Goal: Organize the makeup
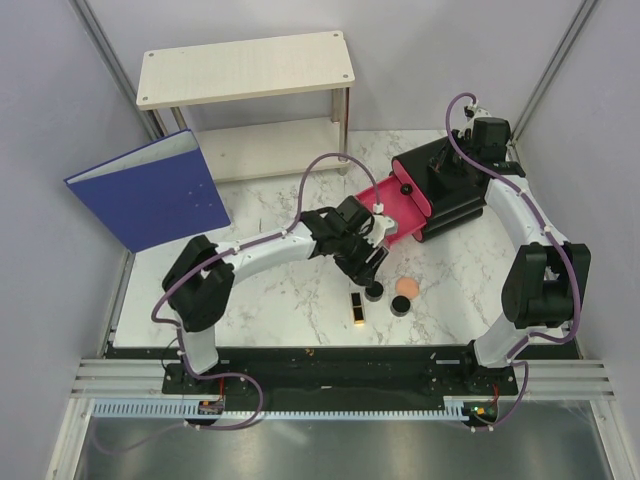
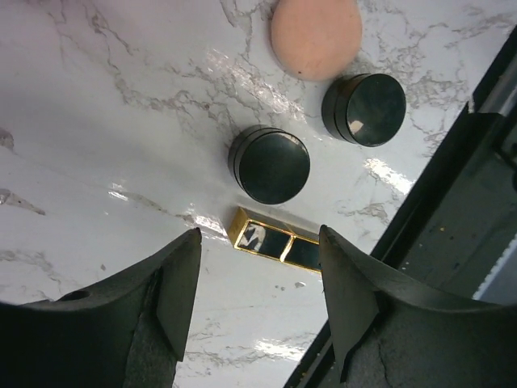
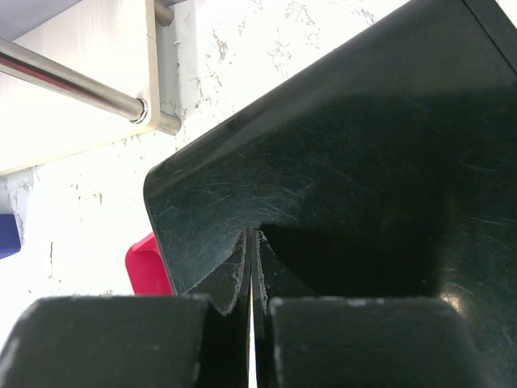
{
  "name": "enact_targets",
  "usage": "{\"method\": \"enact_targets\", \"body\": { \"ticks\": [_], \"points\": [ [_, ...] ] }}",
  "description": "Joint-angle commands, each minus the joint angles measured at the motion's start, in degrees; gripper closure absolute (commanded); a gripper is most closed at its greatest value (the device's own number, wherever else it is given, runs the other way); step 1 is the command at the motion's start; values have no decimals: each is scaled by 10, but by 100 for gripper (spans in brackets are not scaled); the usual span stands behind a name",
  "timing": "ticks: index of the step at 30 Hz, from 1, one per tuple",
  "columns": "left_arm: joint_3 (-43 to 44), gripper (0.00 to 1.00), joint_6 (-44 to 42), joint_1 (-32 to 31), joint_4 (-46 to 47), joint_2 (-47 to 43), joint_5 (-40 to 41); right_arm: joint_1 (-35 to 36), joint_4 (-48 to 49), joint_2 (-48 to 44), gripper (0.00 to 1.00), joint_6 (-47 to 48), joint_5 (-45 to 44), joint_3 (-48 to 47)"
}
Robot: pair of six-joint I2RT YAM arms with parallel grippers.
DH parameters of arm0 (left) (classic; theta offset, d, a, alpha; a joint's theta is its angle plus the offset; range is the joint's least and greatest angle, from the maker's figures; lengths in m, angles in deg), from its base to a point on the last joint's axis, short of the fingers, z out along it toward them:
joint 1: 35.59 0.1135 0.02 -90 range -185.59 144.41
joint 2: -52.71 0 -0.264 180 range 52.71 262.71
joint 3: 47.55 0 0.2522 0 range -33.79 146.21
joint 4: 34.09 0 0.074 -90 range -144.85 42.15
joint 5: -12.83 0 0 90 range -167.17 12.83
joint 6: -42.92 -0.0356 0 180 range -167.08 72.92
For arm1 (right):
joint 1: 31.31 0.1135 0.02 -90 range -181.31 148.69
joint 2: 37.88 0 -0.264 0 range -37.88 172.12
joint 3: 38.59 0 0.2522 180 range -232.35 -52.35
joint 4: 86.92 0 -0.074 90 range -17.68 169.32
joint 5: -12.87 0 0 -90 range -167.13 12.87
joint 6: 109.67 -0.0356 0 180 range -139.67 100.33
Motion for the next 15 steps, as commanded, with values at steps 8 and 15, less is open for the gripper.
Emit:
{"method": "enact_targets", "body": {
  "ticks": [8, 15],
  "points": [
    [59, 31, -70, -56, -15, 59, 80, 0, -231, 76, 100, 29, -33, 73],
    [75, 30, -73, -73, -15, 77, 85, 0, -229, 81, 100, 30, -33, 73]
  ]
}}
